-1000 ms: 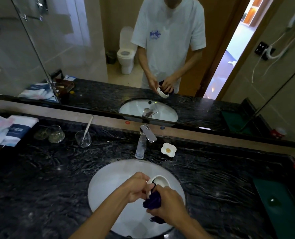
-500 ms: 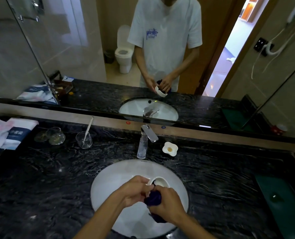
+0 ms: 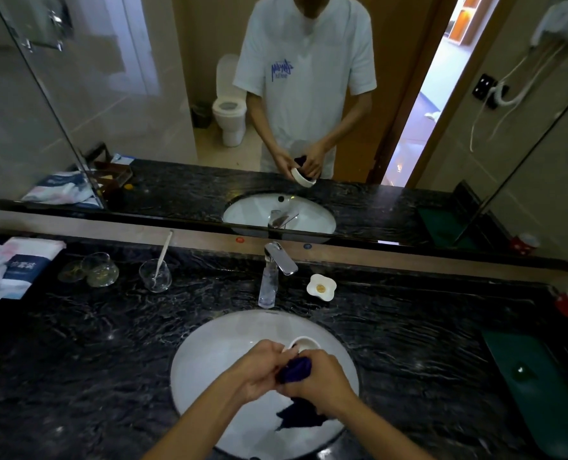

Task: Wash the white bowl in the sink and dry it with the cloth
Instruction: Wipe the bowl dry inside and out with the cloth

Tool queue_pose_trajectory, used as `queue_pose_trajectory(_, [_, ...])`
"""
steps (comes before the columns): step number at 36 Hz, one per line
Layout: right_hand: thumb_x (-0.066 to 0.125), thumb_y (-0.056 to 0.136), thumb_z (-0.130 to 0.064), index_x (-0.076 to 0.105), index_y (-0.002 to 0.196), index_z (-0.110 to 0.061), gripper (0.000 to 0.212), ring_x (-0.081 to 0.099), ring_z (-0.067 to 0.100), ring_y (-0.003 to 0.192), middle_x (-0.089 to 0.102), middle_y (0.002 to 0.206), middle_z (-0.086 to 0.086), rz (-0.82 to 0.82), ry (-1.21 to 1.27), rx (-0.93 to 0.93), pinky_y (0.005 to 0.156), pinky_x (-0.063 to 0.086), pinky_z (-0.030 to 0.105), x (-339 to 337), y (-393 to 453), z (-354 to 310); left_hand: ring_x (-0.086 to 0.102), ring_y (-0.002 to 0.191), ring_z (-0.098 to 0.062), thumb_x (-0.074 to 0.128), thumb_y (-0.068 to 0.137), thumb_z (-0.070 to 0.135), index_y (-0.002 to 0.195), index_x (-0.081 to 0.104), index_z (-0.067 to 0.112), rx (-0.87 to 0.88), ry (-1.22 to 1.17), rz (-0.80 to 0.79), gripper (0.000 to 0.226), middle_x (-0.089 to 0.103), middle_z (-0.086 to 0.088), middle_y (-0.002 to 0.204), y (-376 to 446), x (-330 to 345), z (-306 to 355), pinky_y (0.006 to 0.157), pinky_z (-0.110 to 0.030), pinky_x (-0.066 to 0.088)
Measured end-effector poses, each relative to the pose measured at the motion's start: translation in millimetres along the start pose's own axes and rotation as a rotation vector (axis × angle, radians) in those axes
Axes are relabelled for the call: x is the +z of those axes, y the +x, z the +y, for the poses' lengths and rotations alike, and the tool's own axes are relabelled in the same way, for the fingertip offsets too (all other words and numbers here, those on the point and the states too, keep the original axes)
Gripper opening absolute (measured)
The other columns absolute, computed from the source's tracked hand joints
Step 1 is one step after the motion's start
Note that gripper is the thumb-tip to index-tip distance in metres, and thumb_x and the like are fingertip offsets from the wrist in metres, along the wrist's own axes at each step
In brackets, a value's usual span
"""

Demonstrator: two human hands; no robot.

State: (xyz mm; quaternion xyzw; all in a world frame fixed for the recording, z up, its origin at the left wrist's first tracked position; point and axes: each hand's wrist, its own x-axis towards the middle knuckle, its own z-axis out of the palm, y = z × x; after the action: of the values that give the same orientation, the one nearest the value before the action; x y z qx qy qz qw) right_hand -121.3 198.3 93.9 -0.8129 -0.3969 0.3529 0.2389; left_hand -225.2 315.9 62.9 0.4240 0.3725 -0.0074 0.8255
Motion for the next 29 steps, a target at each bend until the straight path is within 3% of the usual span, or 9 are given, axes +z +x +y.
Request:
queue_pose_trajectory(3, [0.074, 0.061, -0.042, 0.073, 0.09, -0.024, 0.034, 0.069, 0.018, 0.075, 0.074, 0.074, -0.003, 0.0, -0.161, -0.128, 0.062, 0.051, 0.028, 2.5, -3.2, 0.3, 0.066, 0.082, -0.026, 0.072, 0.09, 0.025, 0.1, 0.066, -0.003, -0.008, -0.037, -0.068, 0.03, 0.067, -0.018, 0.087, -3.9, -7.5, -6.6, 0.086, -0.052, 0.055])
queue_pose_trajectory(7, [0.074, 0.067, -0.039, 0.07, 0.094, -0.026, 0.031, 0.063, 0.021, 0.084, 0.072, 0.091, -0.002, -0.158, -0.523, -0.476, 0.075, 0.042, 0.031, -9.9, -5.4, 6.0, 0.069, 0.096, -0.034, 0.071, 0.092, 0.035, 0.104, 0.073, 0.0, -0.091, -0.121, -0.241, 0.037, 0.071, -0.021, 0.103, -10.3, -27.3, -2.1, 0.089, -0.055, 0.057])
queue_pose_trajectory(9, [0.075, 0.069, -0.033, 0.068, 0.094, -0.028, 0.027, 0.059, 0.019, 0.091, 0.071, 0.094, -0.004, -0.218, -0.662, -0.613, 0.08, 0.038, 0.033, -16.8, -4.4, 8.6, 0.065, 0.11, -0.038, 0.07, 0.093, 0.033, 0.115, 0.071, -0.001, -0.117, -0.088, -0.285, 0.04, 0.068, -0.024, 0.117, -11.4, -38.4, 2.7, 0.094, -0.058, 0.054])
queue_pose_trajectory(11, [0.075, 0.072, -0.029, 0.068, 0.097, -0.026, 0.027, 0.057, 0.019, 0.1, 0.071, 0.099, -0.004, -0.253, -0.743, -0.68, 0.086, 0.038, 0.036, -19.7, -3.0, 11.4, 0.065, 0.113, -0.038, 0.074, 0.091, 0.027, 0.115, 0.07, -0.004, -0.109, -0.029, -0.318, 0.039, 0.068, -0.025, 0.118, -12.0, -43.2, 6.7, 0.098, -0.059, 0.051])
queue_pose_trajectory(16, [0.079, 0.069, -0.038, 0.07, 0.098, -0.026, 0.033, 0.06, 0.02, 0.091, 0.072, 0.097, -0.001, -0.234, -0.617, -0.529, 0.08, 0.041, 0.034, -13.7, -4.2, 11.9, 0.07, 0.097, -0.033, 0.077, 0.086, 0.023, 0.113, 0.067, -0.01, -0.049, 0.019, -0.27, 0.044, 0.07, -0.024, 0.105, -10.5, -32.8, -1.7, 0.098, -0.059, 0.053])
queue_pose_trajectory(18, [0.083, 0.065, -0.043, 0.072, 0.096, -0.023, 0.038, 0.064, 0.015, 0.081, 0.074, 0.092, -0.002, -0.204, -0.379, -0.345, 0.076, 0.049, 0.031, -6.7, -6.8, 10.4, 0.068, 0.094, -0.034, 0.076, 0.086, 0.021, 0.118, 0.061, -0.013, -0.019, -0.029, -0.204, 0.049, 0.066, -0.026, 0.105, -10.5, -25.8, -11.2, 0.094, -0.057, 0.056])
queue_pose_trajectory(22, [0.09, 0.052, -0.041, 0.075, 0.079, -0.016, 0.039, 0.061, 0.001, 0.062, 0.071, 0.067, -0.002, -0.071, 0.125, -0.038, 0.065, 0.054, 0.029, 9.6, -9.2, 4.8, 0.071, 0.083, -0.03, 0.074, 0.084, 0.016, 0.122, 0.054, -0.019, 0.055, -0.175, -0.012, 0.055, 0.067, -0.027, 0.1, -8.5, -12.0, -33.8, 0.069, -0.042, 0.062])
queue_pose_trajectory(26, [0.087, 0.058, -0.043, 0.073, 0.08, -0.015, 0.038, 0.063, 0.001, 0.062, 0.074, 0.073, 0.003, -0.05, 0.112, -0.096, 0.064, 0.053, 0.026, 9.0, -7.1, 6.3, 0.07, 0.092, -0.035, 0.081, 0.079, 0.022, 0.125, 0.048, -0.024, 0.088, -0.238, -0.024, 0.073, 0.067, -0.029, 0.104, -11.1, -11.9, -38.5, 0.079, -0.048, 0.06])
queue_pose_trajectory(29, [0.085, 0.065, -0.036, 0.073, 0.088, -0.017, 0.032, 0.069, 0.013, 0.073, 0.076, 0.082, 0.003, -0.137, -0.051, -0.206, 0.069, 0.054, 0.029, -3.2, -6.4, 9.4, 0.067, 0.103, -0.04, 0.08, 0.085, 0.035, 0.119, 0.065, -0.011, 0.032, -0.159, -0.148, 0.059, 0.067, -0.026, 0.108, -15.6, -22.3, -26.0, 0.092, -0.059, 0.056])
